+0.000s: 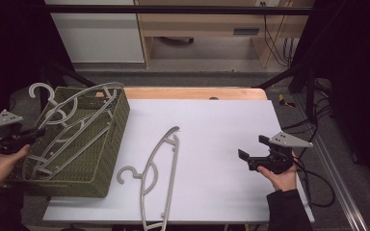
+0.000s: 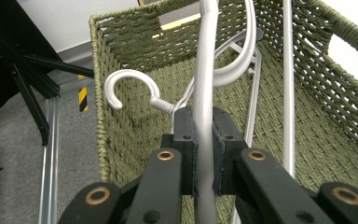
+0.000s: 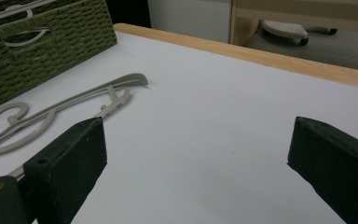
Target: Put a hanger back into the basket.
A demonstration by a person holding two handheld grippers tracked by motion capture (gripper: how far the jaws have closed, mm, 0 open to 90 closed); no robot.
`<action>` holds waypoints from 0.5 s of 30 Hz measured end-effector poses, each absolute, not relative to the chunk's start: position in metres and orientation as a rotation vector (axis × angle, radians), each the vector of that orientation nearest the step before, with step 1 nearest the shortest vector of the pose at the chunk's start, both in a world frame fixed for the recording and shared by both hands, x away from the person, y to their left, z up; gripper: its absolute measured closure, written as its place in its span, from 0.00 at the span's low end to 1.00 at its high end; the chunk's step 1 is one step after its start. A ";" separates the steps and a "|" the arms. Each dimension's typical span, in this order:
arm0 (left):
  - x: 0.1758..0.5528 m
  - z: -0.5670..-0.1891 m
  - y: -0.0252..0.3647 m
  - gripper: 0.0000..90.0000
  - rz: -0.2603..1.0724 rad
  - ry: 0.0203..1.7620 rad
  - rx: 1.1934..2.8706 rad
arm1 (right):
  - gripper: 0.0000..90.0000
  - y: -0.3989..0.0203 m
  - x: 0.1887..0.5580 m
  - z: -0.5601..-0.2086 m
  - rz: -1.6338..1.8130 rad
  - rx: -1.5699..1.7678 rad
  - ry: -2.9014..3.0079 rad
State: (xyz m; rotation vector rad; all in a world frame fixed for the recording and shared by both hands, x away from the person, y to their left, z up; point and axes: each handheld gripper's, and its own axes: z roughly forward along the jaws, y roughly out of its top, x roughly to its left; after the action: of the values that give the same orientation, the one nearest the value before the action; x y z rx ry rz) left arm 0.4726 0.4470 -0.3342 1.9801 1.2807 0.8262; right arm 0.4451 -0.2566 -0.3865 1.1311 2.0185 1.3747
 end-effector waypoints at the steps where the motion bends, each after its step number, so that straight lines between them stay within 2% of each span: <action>1: 0.473 -0.336 0.449 0.91 0.823 1.287 1.979 | 0.05 -0.256 0.445 -0.387 1.375 1.131 2.019; 15: 0.478 -0.349 0.459 0.91 0.822 1.323 2.074 | 0.05 -0.256 0.445 -0.387 1.373 1.141 2.023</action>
State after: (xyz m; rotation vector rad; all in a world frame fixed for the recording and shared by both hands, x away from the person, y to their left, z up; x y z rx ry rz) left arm 0.4783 0.4592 -0.3491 2.0745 1.3231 0.8220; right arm 0.4453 -0.2559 -0.3874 1.1405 2.0230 1.3725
